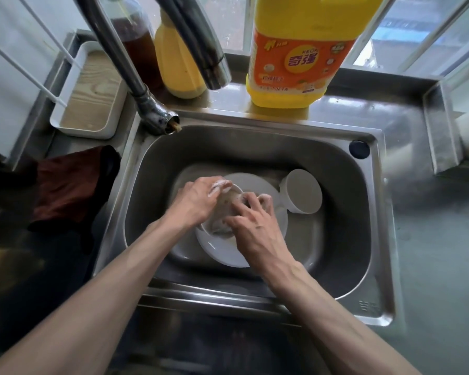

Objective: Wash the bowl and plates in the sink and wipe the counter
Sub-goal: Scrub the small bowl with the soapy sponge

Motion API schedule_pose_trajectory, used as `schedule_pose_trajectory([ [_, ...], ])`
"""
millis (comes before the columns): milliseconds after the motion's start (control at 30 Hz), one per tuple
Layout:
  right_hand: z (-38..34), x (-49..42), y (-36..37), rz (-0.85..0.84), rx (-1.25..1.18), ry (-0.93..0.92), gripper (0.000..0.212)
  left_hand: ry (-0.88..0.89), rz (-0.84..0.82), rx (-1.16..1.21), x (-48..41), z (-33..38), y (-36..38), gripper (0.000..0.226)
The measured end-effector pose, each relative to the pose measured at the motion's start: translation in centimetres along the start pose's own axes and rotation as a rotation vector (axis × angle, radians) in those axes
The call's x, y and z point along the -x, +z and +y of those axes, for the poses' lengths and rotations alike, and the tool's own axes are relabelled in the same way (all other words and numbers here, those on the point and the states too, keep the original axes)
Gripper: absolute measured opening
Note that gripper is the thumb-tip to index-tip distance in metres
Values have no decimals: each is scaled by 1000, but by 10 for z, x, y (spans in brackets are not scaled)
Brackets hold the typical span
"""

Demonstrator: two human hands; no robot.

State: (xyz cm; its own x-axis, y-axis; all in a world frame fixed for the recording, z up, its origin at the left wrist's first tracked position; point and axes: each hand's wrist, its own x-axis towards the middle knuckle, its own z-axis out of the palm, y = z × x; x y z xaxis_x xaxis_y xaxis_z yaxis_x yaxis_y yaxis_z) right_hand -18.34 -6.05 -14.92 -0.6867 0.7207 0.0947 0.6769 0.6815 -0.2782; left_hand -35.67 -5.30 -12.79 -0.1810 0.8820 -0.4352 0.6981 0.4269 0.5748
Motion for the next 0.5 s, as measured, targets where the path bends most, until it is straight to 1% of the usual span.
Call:
schedule_pose_trajectory([
  [33,-7,0,2,10,-58,78,13,-1,11,-16,0,2,0,27],
  [67,-17,0,2,-11,-221,211,7,1,33,-21,0,3,1,25],
  [100,-24,-2,-1,-55,-461,382,7,4,57,-10,2,5,1,23],
  [167,-33,-8,-10,-147,-954,630,20,9,92,10,7,7,2,23],
  [200,-32,-9,-11,-164,-1050,660,21,15,96,6,9,7,2,22],
  [233,-30,-9,-13,-188,-1062,639,20,25,95,-1,10,7,2,22],
  [267,-26,-8,-15,-230,-963,571,17,30,92,-6,12,6,3,23],
  [300,-20,-8,-15,-264,-761,485,13,29,84,-11,13,5,5,24],
  [333,-14,-8,-15,-276,-490,368,8,21,71,-16,13,2,6,26],
  [367,-9,-8,-15,-248,-257,227,5,13,53,-20,13,0,8,28],
  [400,-7,-6,-15,-196,-66,93,12,4,30,-18,12,-3,10,32],
  [433,-5,-3,-14,-146,44,8,15,-2,1,-14,10,-4,11,34],
  [500,-6,4,-11,-30,73,-47,11,-6,-69,-40,5,-3,9,31],
])
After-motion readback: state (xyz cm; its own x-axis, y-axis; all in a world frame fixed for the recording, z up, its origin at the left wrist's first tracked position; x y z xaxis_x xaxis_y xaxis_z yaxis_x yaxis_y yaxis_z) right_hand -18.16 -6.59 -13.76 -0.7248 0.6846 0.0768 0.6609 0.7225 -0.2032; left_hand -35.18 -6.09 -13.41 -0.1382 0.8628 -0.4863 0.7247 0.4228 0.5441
